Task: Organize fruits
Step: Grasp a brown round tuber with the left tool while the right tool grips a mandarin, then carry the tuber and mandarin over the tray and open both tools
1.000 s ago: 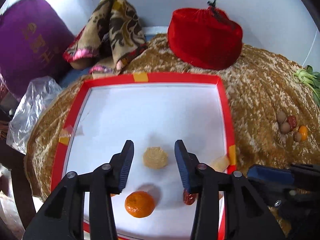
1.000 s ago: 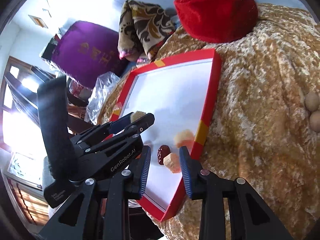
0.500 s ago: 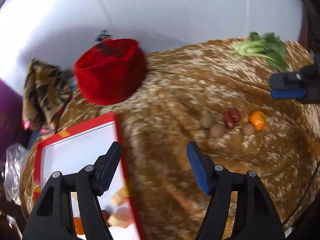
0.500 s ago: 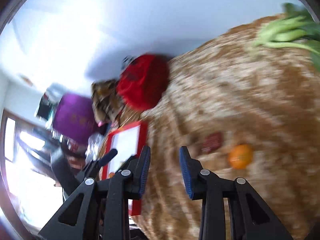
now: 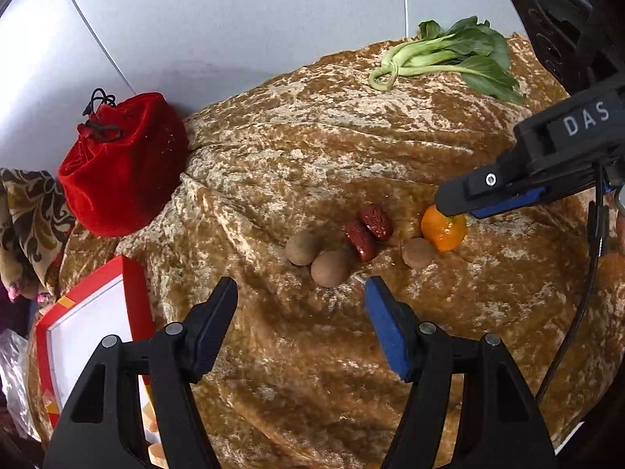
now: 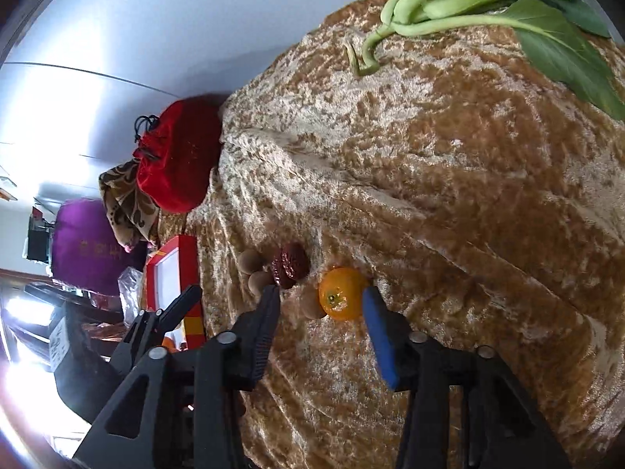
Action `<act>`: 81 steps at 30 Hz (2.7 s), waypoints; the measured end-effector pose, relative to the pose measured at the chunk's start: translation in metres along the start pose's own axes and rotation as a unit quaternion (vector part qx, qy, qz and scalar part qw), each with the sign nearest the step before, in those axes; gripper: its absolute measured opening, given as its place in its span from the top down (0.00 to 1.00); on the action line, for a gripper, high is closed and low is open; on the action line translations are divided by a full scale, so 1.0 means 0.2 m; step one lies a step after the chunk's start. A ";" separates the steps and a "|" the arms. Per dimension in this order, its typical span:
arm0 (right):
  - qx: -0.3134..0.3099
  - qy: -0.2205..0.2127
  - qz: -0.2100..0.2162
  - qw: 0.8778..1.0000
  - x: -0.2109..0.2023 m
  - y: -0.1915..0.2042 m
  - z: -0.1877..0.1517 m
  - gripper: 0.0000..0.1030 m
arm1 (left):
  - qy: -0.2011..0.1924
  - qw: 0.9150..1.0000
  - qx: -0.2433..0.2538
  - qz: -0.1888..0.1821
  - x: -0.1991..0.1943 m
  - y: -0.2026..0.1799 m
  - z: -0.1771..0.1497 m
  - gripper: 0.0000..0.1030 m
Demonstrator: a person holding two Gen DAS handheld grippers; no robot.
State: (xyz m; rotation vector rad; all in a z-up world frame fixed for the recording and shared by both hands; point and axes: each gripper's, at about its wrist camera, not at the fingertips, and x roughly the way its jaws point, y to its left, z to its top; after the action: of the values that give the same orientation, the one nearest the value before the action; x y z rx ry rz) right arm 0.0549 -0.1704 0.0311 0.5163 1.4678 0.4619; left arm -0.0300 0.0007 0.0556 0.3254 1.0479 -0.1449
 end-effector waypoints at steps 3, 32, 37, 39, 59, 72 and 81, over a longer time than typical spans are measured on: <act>0.005 0.007 -0.015 1.000 0.05 0.00 0.01 0.53 | 0.006 1.000 -0.001 -0.008 0.03 0.01 0.00 0.35; 0.035 0.006 0.002 0.999 0.02 -0.06 0.03 0.67 | 0.024 0.996 -0.035 -0.076 0.22 0.02 0.07 0.77; 0.030 -0.009 0.010 0.999 -0.01 -0.03 0.02 0.67 | 0.018 0.996 -0.041 -0.074 0.14 0.05 0.03 0.77; 0.025 -0.011 0.015 1.000 -0.01 -0.01 0.02 0.67 | 0.015 0.996 -0.046 -0.069 0.11 0.07 0.03 0.77; -0.035 0.001 0.045 0.998 0.18 0.31 -0.06 0.67 | -0.001 0.995 -0.097 -0.024 -0.12 0.32 -0.12 0.77; -0.147 0.002 0.089 0.985 0.38 0.78 -0.21 0.67 | -0.011 0.970 -0.234 0.065 -0.25 0.79 -0.39 0.77; -0.266 0.007 0.098 0.959 0.54 1.07 -0.45 0.67 | -0.147 0.919 -0.335 0.145 -0.54 0.92 -0.53 0.77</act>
State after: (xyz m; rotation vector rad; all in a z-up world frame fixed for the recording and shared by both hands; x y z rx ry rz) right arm -0.0245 0.0695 0.0671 0.2247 1.2418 0.9846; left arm -0.1205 0.2058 0.1361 -0.1674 0.6854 0.4194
